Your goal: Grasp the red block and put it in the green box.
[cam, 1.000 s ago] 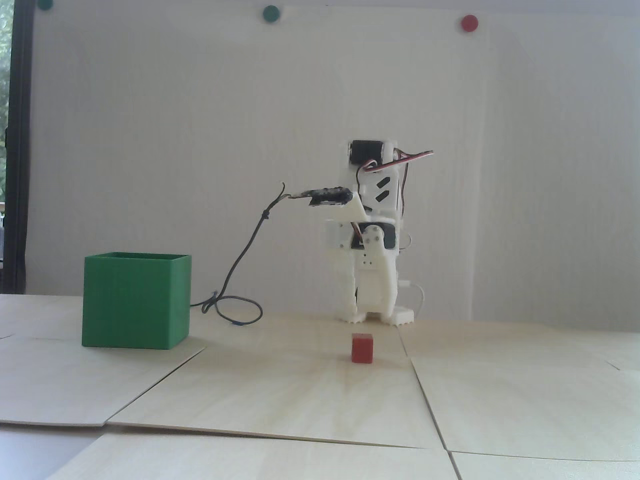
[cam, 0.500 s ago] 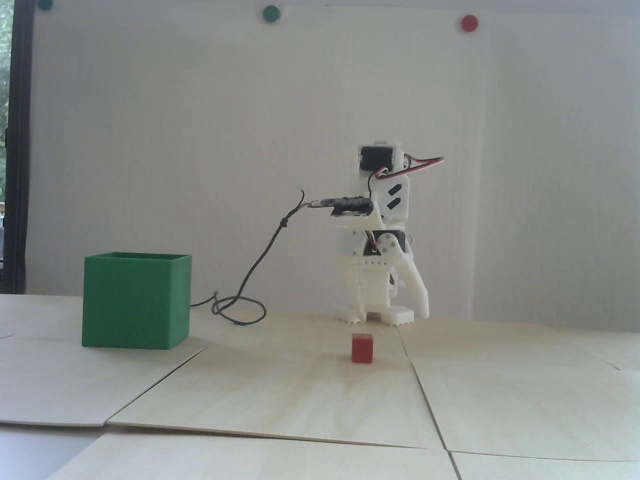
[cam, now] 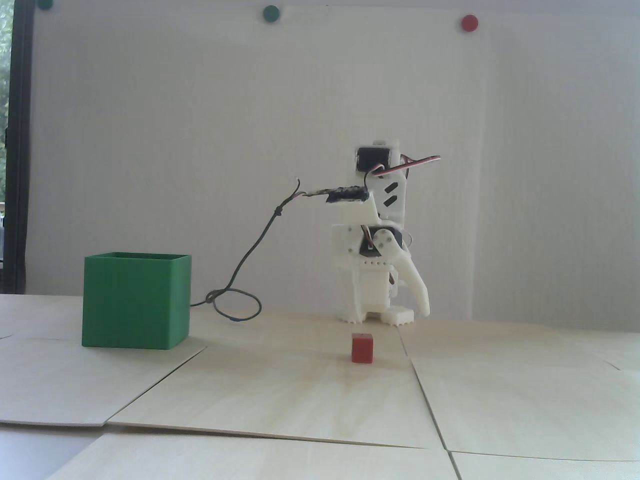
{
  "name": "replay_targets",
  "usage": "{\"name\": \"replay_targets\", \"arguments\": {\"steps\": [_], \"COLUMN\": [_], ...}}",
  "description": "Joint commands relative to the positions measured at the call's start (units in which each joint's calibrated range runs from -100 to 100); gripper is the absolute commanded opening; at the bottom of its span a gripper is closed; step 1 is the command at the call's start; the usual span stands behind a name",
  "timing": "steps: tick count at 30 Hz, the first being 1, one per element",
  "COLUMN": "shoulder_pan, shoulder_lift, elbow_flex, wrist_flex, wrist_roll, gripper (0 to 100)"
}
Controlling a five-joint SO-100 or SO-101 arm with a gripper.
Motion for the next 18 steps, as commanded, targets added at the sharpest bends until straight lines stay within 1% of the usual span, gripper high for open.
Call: {"name": "replay_targets", "arguments": {"steps": [1, 9, 14, 18], "shoulder_pan": [-1.2, -0.7, 0.5, 1.0], "shoulder_lift": [0.7, 4.1, 4.0, 3.4], "elbow_flex": [0.1, -0.5, -0.5, 0.0], "wrist_flex": [-1.5, -2.0, -8.4, -8.3], "wrist_roll": [-0.1, -0.3, -2.0, -2.0], "gripper": [34, 34, 34, 34]}}
